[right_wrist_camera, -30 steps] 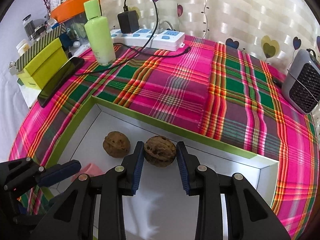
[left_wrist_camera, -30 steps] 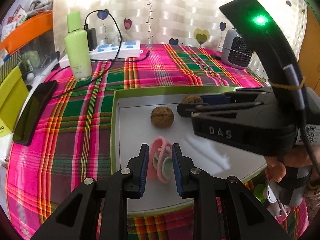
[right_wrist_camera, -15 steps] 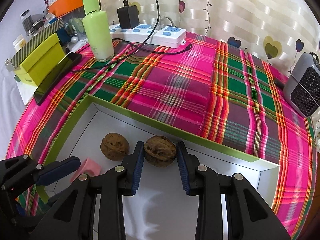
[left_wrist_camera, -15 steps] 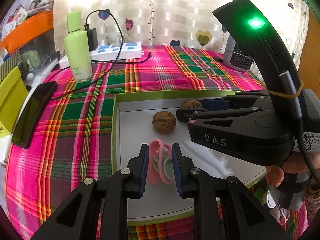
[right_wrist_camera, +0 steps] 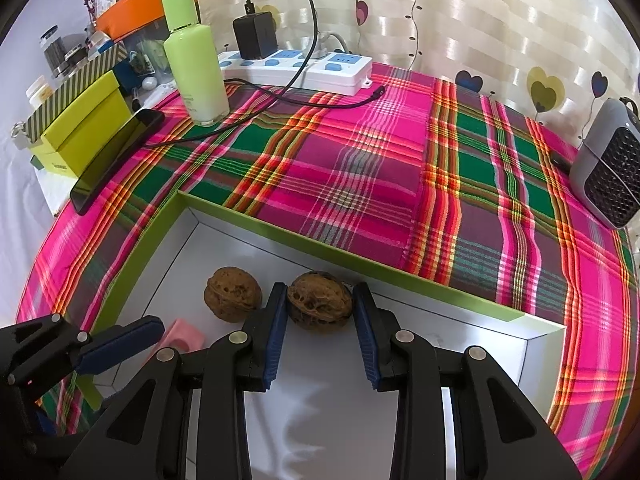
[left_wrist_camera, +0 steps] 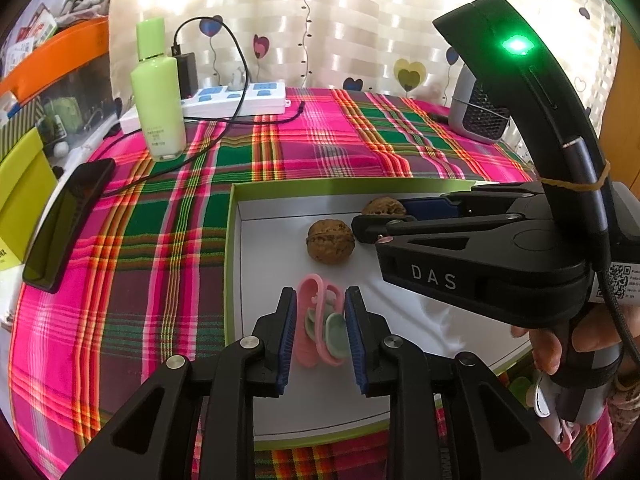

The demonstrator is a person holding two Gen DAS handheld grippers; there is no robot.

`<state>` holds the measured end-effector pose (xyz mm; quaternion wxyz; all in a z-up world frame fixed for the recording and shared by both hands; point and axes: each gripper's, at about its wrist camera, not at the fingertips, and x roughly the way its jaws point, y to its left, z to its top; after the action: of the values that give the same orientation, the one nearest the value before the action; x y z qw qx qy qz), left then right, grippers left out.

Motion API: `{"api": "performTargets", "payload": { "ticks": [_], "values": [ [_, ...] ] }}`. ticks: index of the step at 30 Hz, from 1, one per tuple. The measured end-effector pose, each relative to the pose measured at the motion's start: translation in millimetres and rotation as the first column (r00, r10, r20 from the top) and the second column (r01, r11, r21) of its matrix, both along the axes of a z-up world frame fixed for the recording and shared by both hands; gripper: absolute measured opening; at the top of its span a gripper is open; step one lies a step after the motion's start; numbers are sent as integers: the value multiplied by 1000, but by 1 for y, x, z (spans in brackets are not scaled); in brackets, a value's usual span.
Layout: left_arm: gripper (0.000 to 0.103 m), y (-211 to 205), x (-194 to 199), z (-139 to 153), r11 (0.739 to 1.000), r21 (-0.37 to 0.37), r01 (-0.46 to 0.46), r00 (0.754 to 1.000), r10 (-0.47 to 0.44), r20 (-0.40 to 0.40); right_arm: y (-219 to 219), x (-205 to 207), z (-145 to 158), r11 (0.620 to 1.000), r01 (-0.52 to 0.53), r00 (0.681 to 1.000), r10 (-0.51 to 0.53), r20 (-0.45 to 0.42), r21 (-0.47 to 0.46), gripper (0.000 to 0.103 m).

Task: Organize objects
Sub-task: 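Lower the walnut beside the first walnut and open the right gripper, then lower the pink clip into the box and open the left gripper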

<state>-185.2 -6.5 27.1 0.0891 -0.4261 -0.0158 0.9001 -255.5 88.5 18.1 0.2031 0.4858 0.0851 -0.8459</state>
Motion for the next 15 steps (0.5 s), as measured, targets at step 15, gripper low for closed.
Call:
{"api": "performTargets", "payload": {
  "ticks": [15],
  "values": [
    [28,1,6,4,1000,5,-2,1000,2,-14,2,6,10,999,11,1000,-12,-18,-36,50]
  ]
}}
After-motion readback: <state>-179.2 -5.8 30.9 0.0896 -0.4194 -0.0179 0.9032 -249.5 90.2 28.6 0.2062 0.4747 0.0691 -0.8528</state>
